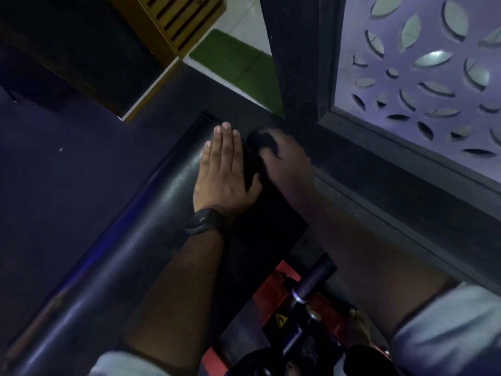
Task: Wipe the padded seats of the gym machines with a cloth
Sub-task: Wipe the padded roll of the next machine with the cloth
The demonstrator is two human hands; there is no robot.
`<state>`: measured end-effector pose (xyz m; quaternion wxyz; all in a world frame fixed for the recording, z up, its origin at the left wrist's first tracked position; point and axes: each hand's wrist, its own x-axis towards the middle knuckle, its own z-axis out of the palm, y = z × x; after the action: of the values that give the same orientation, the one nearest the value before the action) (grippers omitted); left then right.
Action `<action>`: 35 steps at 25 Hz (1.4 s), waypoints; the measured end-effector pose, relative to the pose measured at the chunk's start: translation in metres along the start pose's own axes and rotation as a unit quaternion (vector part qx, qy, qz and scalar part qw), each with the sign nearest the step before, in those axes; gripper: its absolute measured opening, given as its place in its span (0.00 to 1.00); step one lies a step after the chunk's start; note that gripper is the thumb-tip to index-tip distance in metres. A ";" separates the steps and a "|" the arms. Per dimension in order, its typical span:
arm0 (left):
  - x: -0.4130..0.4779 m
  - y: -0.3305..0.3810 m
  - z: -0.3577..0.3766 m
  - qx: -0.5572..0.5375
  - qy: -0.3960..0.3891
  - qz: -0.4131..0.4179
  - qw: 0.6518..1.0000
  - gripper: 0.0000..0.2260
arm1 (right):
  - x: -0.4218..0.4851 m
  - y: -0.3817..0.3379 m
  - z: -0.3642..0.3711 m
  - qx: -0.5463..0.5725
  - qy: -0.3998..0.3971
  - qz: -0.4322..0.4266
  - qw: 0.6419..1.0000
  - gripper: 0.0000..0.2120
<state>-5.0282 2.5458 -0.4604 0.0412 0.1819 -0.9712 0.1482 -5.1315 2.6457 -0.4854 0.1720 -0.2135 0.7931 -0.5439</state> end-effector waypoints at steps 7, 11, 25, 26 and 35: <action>-0.002 0.000 0.006 -0.004 0.045 0.005 0.999 0.35 | 0.009 -0.002 -0.007 -0.004 -0.016 -0.061 0.998 0.22; -0.002 -0.002 0.008 0.000 0.043 0.017 0.999 0.34 | 0.011 -0.016 -0.005 -0.040 -0.033 -0.104 0.993 0.23; -0.074 0.001 0.025 0.024 -0.040 0.208 0.977 0.36 | -0.145 0.033 0.026 -0.109 0.165 0.271 0.942 0.30; -0.079 -0.002 0.024 0.029 -0.038 0.216 0.975 0.35 | -0.148 0.032 0.029 -0.109 0.165 0.272 0.942 0.31; -0.091 -0.006 0.030 0.086 -0.020 0.260 0.962 0.37 | -0.131 0.041 0.040 0.118 0.306 0.323 0.888 0.30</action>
<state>-4.9419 2.5628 -0.4997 -0.0337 -0.0707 -0.9692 0.2334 -5.0065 2.6965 -0.5326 0.1111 0.2534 0.7618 -0.5858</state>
